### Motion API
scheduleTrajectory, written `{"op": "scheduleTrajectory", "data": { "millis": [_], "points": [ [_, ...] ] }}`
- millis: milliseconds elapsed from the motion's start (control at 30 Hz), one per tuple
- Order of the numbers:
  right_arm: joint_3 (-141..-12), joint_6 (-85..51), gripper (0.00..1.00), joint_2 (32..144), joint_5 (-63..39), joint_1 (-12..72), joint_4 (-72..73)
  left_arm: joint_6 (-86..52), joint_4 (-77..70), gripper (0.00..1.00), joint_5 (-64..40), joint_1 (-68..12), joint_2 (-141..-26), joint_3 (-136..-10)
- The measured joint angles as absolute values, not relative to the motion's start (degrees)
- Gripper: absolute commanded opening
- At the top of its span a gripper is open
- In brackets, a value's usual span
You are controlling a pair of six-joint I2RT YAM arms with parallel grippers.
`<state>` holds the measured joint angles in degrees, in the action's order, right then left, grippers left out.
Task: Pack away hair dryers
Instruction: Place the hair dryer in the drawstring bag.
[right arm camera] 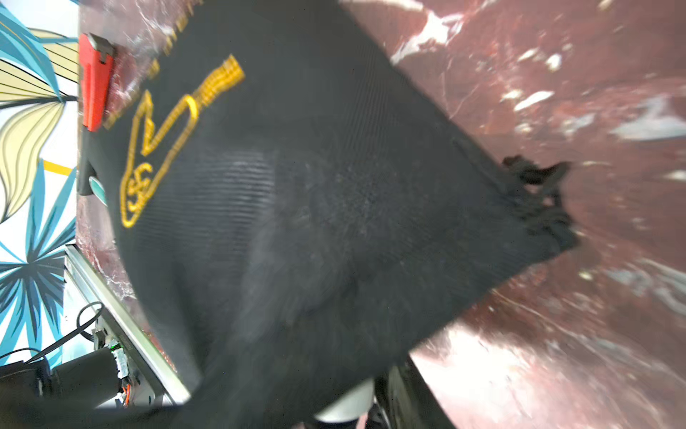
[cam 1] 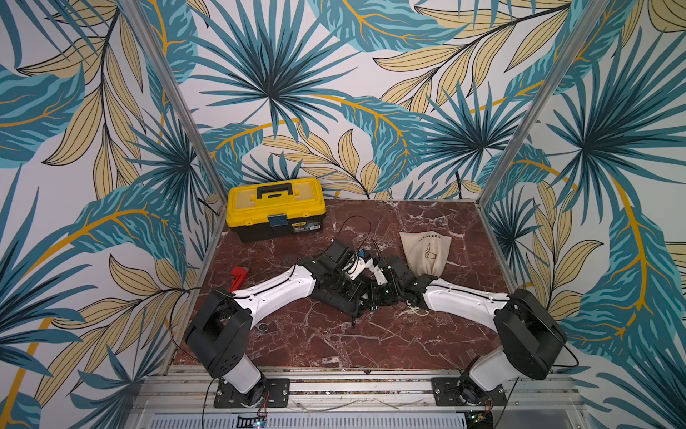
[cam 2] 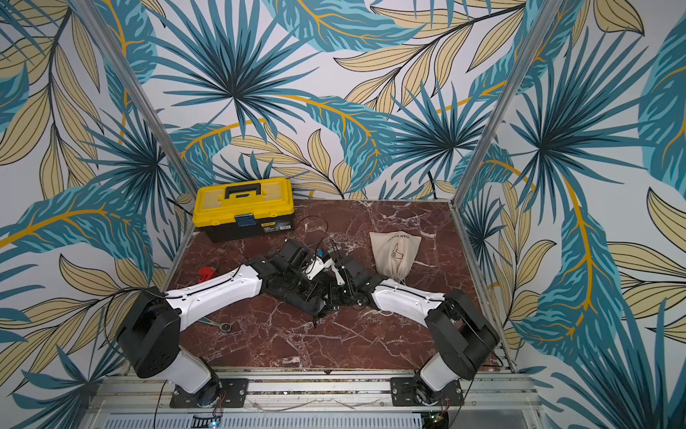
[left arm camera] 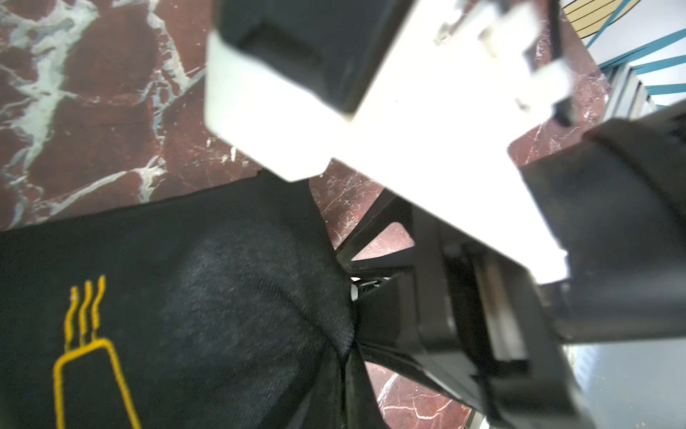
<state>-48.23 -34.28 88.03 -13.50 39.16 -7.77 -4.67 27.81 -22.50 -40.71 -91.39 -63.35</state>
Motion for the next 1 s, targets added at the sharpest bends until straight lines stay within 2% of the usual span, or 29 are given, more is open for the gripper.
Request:
{"op": "scheduleTrajectory", "data": {
  "millis": [567,667,800,1000],
  "points": [
    [-41.41,-33.43,0.23,85.65,-13.96,39.66,3.64,-5.52,25.87,0.05,-26.11,-40.32,-88.84,-61.73],
    [-40.66,-33.15,0.28,85.14,-13.98,39.64,4.54,-5.56,25.71,0.05,-26.7,-40.38,-88.84,-61.73],
    [-40.66,-32.99,0.3,87.22,-14.57,39.64,6.13,-5.61,25.69,0.05,-26.5,-40.29,-88.84,-61.73],
    [-40.4,-32.56,0.26,90.08,-14.81,39.7,9.39,-5.63,25.19,0.05,-26.87,-40.32,-88.73,-61.28]
  ]
}}
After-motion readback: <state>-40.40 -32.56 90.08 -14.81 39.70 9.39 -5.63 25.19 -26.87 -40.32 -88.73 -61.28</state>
